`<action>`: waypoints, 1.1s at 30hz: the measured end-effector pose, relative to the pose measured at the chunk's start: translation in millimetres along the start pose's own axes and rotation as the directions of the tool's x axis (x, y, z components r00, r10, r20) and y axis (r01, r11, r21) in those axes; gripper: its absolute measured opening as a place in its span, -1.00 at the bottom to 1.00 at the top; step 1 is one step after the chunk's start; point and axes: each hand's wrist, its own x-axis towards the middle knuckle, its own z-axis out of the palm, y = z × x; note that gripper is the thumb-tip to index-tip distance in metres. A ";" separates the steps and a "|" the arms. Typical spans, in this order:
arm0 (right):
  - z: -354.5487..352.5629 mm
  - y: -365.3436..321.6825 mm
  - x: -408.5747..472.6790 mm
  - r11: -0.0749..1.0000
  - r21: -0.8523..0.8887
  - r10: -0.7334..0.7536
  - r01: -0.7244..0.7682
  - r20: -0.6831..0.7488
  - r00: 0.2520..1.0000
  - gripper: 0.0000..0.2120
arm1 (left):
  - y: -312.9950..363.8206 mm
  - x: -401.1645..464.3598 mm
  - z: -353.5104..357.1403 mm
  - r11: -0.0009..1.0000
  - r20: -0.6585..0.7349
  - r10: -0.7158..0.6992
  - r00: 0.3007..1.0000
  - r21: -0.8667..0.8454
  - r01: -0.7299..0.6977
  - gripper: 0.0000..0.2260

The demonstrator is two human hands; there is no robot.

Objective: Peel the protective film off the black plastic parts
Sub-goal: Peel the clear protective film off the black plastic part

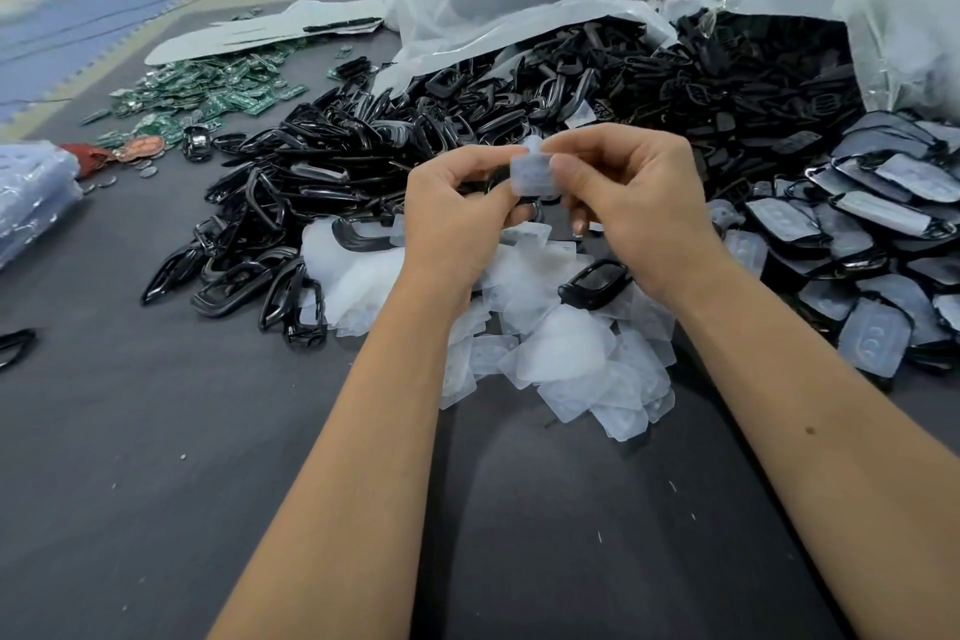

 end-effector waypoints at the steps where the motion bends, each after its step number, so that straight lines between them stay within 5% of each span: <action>1: 1.1 -0.1 -1.0 0.999 -0.052 -0.011 0.010 -0.013 1.000 -0.94 | 0.8 -0.3 0.0 1.000 0.011 -0.013 1.000 -0.019 0.013 -0.83; 12: 0.7 1.4 -1.8 0.979 -0.202 -0.037 0.021 -0.079 0.996 -0.93 | 6.3 -0.8 1.4 0.984 0.065 -0.116 0.991 -0.129 0.124 -0.56; 33: 4.3 1.1 -2.0 0.961 -0.275 -0.024 -0.037 -0.216 0.976 -0.81 | 1.4 -2.8 1.9 0.999 0.102 -0.022 0.995 -0.046 0.026 -0.78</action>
